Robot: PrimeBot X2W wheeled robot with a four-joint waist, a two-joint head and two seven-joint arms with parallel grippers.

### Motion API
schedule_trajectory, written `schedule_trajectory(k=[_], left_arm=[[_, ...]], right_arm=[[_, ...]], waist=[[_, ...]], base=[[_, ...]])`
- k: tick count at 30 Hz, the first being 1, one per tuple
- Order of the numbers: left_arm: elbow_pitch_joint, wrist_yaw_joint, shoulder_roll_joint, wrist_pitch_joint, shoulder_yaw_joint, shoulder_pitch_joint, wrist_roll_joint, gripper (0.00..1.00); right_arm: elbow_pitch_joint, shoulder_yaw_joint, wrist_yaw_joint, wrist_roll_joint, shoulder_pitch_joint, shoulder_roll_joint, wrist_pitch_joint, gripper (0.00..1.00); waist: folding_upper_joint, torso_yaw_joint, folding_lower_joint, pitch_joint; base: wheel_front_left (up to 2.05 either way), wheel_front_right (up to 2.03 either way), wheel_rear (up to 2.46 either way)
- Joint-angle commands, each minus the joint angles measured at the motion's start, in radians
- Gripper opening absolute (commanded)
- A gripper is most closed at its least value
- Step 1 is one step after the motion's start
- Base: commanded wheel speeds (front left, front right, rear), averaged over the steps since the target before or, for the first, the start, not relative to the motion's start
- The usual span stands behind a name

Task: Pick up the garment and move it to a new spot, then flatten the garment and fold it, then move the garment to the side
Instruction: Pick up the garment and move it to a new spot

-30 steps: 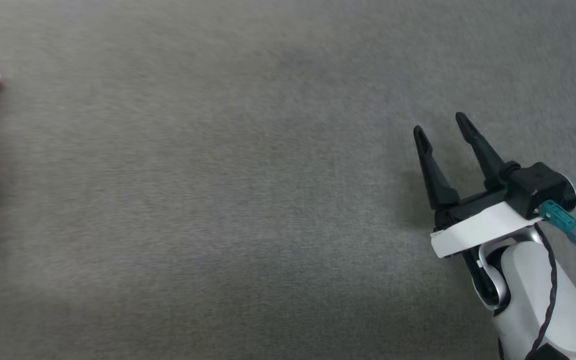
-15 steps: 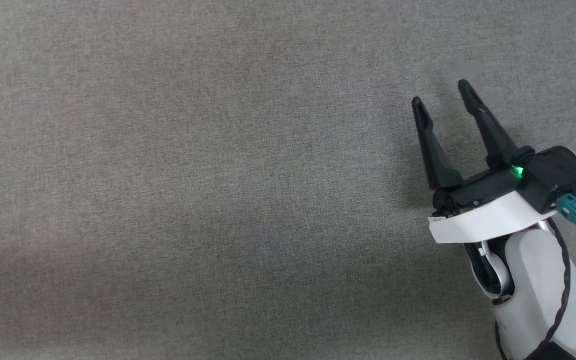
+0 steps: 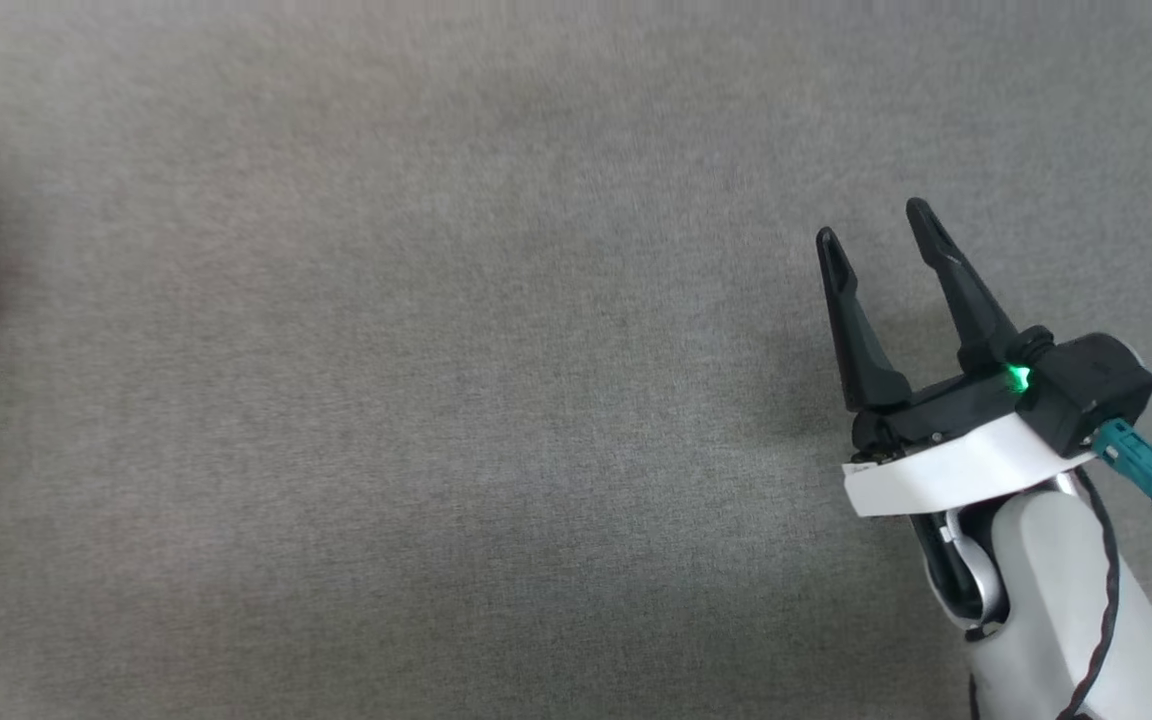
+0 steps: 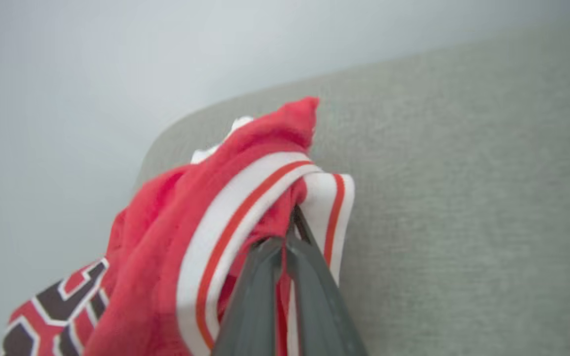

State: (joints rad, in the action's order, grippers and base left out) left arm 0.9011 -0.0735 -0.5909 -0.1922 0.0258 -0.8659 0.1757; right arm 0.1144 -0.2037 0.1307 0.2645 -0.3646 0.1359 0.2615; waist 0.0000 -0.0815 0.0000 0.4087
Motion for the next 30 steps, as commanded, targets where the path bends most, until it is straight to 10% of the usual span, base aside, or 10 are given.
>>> schedule_trajectory(k=[1,11,20,30], left_arm=[[-0.028,-0.015,0.018,0.001,0.026,-0.025,-0.013,0.00],[-0.263,-0.058,0.154,-0.069,0.302,-0.152,0.059,0.00],[-0.430,-0.056,0.258,-0.104,0.769,-0.295,0.303,0.00],[-0.582,-0.056,0.133,-0.206,1.117,-0.304,0.705,0.00]], right_arm=[[0.003,0.004,0.000,0.004,0.008,-0.010,0.005,1.00],[-0.009,0.025,0.000,0.031,-0.003,-0.059,0.005,1.00],[-0.006,0.052,0.000,0.075,-0.045,-0.083,0.005,1.00],[-0.002,0.083,0.000,0.149,-0.041,-0.086,0.005,1.00]], waist=[[0.0000,-0.002,0.0000,-0.034],[0.0000,-0.098,0.0000,0.003],[0.0000,-0.240,0.0000,0.057],[0.0000,-0.311,0.0000,0.071]], base=[[0.00,0.00,0.00],[0.00,0.00,0.00],[0.00,0.00,0.00],[0.00,0.00,0.00]])
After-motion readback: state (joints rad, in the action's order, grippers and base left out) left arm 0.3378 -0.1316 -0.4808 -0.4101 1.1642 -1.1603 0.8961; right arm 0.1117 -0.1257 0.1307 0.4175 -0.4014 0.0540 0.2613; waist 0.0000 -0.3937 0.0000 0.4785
